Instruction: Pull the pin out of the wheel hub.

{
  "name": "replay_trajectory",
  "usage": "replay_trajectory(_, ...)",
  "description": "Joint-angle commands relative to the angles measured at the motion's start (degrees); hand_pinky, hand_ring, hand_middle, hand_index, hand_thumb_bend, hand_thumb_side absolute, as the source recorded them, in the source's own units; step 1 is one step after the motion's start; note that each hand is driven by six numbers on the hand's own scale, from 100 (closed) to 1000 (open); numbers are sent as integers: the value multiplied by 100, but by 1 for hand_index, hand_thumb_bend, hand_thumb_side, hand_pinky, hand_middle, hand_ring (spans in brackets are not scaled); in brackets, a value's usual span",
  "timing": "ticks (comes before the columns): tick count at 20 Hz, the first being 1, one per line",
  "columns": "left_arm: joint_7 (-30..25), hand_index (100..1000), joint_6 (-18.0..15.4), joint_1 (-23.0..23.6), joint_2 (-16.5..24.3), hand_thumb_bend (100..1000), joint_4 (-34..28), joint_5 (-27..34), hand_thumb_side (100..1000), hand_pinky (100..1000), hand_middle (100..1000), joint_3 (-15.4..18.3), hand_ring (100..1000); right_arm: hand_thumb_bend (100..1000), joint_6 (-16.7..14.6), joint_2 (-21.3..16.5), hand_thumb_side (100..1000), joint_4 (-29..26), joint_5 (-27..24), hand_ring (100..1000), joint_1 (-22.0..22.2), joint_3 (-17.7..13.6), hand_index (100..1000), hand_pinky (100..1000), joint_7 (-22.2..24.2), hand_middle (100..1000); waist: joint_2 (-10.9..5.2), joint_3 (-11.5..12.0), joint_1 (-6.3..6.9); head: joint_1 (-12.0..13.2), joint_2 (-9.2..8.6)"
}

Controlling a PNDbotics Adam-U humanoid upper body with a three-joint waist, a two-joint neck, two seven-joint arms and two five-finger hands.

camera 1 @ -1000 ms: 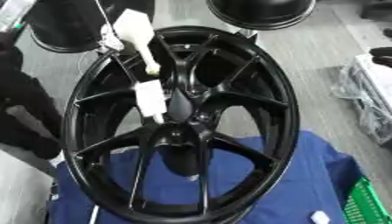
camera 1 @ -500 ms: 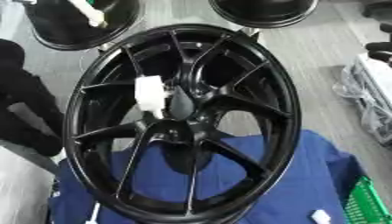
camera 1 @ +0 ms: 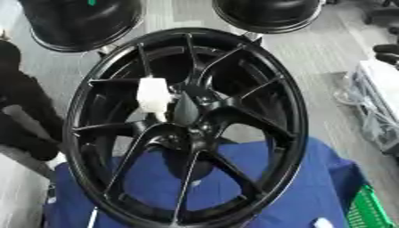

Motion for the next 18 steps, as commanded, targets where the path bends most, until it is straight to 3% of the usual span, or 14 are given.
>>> replay_trajectory(1,140,787,46,271,116,629,137,-155,417,816,762,234,833,100,9,-152,565,-118,-12,701,-93,-28,900,764,-2,792,-80,-43,-8,67,-55)
replay_trajectory(3,185,851,63,594,40,703,205,-261,576,844,819,308,874,100,13,-137,565,-131,-38,701,-152,10,900,764,35,792,-73,-108,-12,79,-78)
replay_trajectory(5,232,868,24,931,-16,733,151,-234,645,844,825,406,876,100,23,-125,564,-132,-57,701,-190,35,900,764,63,792,-72,-164,-11,65,-78)
replay_trajectory(9,405,877,-44,1591,-63,745,-221,-21,744,838,824,624,871,100,32,-107,566,-131,-78,701,-230,67,900,764,95,792,-75,-247,-4,5,-77)
replay_trajectory(12,557,867,-26,1828,-102,711,-435,152,750,825,816,739,860,100,35,-102,565,-129,-87,701,-247,76,900,764,107,792,-77,-268,0,0,-70)
replay_trajectory(14,654,860,-28,1875,-138,646,-518,294,761,811,807,806,848,100,36,-106,566,-127,-88,701,-243,79,900,764,112,792,-79,-262,-1,-10,-67)
replay_trajectory(15,726,846,-21,1884,-156,545,-544,375,767,791,791,850,830,100,36,-108,566,-127,-86,701,-239,79,900,764,114,792,-80,-256,-2,-15,-66)
replay_trajectory(18,991,777,105,1798,-275,329,-626,646,644,714,709,1192,750,100,33,-111,566,-124,-78,701,-207,61,900,764,100,792,-90,-213,-12,-42,-60)
